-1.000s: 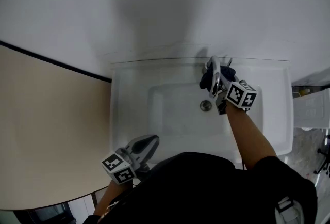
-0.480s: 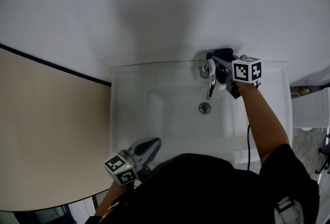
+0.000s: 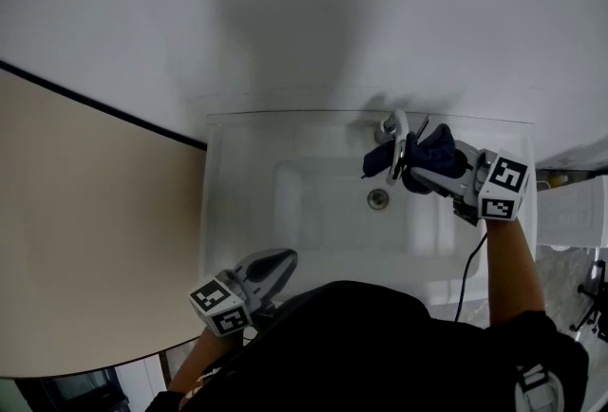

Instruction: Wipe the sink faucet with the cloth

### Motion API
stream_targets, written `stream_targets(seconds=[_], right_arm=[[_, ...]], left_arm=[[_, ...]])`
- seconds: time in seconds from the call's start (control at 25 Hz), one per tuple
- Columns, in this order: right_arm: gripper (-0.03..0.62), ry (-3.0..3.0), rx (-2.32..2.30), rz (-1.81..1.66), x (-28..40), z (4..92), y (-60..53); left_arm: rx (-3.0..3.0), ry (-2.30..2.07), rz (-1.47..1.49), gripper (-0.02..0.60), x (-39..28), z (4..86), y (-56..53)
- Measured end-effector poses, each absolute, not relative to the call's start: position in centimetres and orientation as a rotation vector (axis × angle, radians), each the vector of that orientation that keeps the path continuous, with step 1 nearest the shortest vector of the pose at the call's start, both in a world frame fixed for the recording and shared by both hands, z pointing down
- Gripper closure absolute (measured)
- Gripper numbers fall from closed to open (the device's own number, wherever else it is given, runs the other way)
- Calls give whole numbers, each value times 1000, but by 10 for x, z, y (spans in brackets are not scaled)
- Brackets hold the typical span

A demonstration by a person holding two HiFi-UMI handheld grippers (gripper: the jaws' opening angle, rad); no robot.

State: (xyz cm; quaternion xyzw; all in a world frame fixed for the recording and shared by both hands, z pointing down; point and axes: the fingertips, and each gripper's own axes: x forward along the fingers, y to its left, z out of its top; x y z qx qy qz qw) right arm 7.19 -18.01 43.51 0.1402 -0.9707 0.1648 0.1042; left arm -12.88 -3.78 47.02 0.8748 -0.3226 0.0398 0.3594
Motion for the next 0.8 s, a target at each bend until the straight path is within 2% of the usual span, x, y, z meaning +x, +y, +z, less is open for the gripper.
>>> stream_targets(seconds=[0.4, 0.8], right_arm=[[496, -2824, 382, 508, 33, 439, -180], [481, -2705, 710, 638, -37, 464, -242]], left_arm=[[2248, -794, 66, 589, -125, 476, -39], [2243, -796, 47, 589, -122, 477, -48]])
